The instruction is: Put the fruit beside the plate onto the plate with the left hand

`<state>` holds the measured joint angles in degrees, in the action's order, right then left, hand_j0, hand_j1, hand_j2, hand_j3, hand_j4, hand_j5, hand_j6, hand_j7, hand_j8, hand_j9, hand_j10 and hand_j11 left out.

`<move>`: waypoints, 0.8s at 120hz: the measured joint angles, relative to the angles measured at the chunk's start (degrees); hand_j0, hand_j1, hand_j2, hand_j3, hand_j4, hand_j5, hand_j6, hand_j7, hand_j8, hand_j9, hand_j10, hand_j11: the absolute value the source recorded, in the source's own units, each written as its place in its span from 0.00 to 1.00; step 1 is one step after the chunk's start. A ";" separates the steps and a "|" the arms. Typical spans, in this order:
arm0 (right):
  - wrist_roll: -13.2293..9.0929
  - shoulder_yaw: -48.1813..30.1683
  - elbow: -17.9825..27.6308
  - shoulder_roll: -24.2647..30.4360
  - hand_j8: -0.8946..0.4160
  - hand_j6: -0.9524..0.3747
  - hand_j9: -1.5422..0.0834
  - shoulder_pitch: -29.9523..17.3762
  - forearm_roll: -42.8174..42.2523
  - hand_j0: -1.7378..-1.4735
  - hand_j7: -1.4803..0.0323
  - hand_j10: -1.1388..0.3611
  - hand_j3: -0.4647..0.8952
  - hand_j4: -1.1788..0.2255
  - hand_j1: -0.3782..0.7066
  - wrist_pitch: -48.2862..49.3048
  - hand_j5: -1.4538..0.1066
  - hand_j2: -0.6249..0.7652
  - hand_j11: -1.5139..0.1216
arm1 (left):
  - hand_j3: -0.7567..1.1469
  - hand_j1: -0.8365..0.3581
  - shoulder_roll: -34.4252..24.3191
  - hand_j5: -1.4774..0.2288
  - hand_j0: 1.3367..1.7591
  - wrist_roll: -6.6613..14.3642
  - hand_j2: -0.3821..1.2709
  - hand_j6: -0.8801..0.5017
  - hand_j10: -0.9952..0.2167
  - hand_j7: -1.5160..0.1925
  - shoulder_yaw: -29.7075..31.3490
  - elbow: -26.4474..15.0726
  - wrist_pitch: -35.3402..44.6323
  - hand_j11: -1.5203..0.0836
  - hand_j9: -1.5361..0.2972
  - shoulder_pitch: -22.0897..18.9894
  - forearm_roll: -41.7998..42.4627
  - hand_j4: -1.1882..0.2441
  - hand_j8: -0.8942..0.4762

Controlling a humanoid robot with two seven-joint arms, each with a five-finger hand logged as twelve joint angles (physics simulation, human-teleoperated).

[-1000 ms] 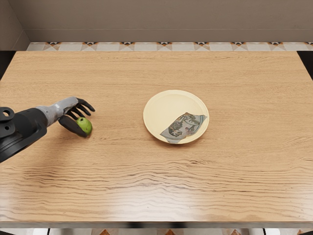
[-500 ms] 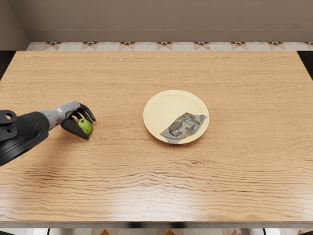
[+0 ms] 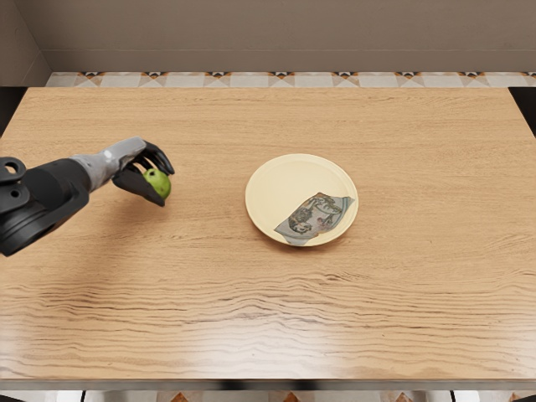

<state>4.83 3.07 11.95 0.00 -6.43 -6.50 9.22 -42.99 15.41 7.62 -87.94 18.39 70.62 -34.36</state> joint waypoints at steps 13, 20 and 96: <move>0.00 0.00 0.00 0.00 0.67 0.71 0.94 -0.01 0.00 0.30 0.97 0.75 0.34 0.83 0.04 0.00 0.92 0.45 0.91 | 0.40 0.41 0.09 0.32 0.76 -0.02 0.48 0.32 0.38 0.35 -2.51 0.02 -0.21 0.39 0.35 -0.37 0.19 0.38 0.37; 0.00 0.00 0.00 0.00 0.67 0.71 0.94 0.00 0.00 0.30 0.97 0.75 0.34 0.83 0.04 0.01 0.92 0.45 0.91 | 0.40 0.41 1.11 0.31 0.76 -0.02 0.49 0.32 0.38 0.35 -3.85 0.05 -0.33 0.39 0.35 -0.45 0.36 0.38 0.37; 0.00 0.00 0.00 0.00 0.67 0.71 0.94 0.00 0.00 0.30 0.97 0.75 0.34 0.83 0.04 0.00 0.92 0.45 0.91 | 0.40 0.44 12.36 0.31 0.76 0.09 0.45 0.31 0.37 0.35 -11.54 2.19 -0.82 0.39 0.35 -2.68 0.96 0.38 0.36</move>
<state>4.83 3.07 11.95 0.00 -6.44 -6.50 9.23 -30.63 15.50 -3.92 -85.75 17.57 67.95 -33.40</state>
